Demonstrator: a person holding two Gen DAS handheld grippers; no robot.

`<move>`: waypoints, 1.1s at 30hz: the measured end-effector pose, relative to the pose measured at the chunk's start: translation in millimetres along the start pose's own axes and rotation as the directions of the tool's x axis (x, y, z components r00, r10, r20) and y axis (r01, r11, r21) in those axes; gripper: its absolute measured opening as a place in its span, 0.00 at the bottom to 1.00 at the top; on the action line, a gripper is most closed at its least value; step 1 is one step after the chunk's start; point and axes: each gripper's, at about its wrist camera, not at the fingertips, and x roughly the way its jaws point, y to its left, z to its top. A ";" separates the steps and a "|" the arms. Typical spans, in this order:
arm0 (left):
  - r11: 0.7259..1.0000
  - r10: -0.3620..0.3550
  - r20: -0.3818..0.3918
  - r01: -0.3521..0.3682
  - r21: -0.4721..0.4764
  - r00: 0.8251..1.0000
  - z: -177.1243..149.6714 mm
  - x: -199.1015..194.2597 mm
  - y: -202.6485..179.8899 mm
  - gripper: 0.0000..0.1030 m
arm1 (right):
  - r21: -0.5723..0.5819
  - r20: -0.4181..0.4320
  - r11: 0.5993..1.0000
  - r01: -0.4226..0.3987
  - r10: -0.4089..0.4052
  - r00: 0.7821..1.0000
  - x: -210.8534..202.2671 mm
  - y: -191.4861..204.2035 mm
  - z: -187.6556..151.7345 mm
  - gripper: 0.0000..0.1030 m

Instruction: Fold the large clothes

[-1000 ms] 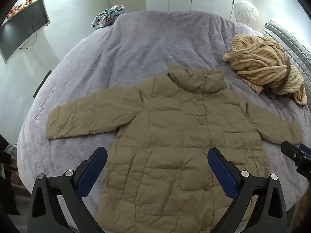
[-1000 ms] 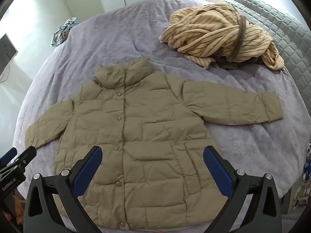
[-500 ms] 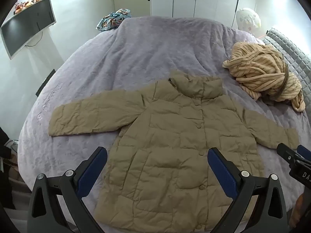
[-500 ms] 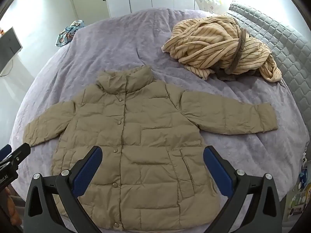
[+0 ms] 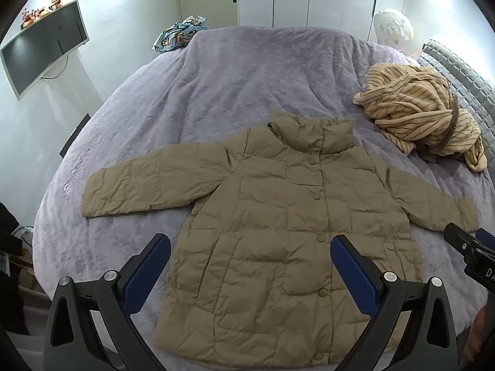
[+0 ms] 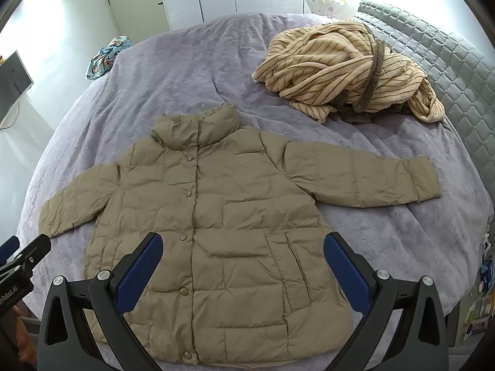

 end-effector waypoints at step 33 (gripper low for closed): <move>1.000 0.012 -0.013 -0.012 -0.015 1.000 -1.6 2.5 2.6 1.00 | 0.019 -0.013 1.000 0.001 -0.001 1.000 2.1 -3.0 -3.9 1.00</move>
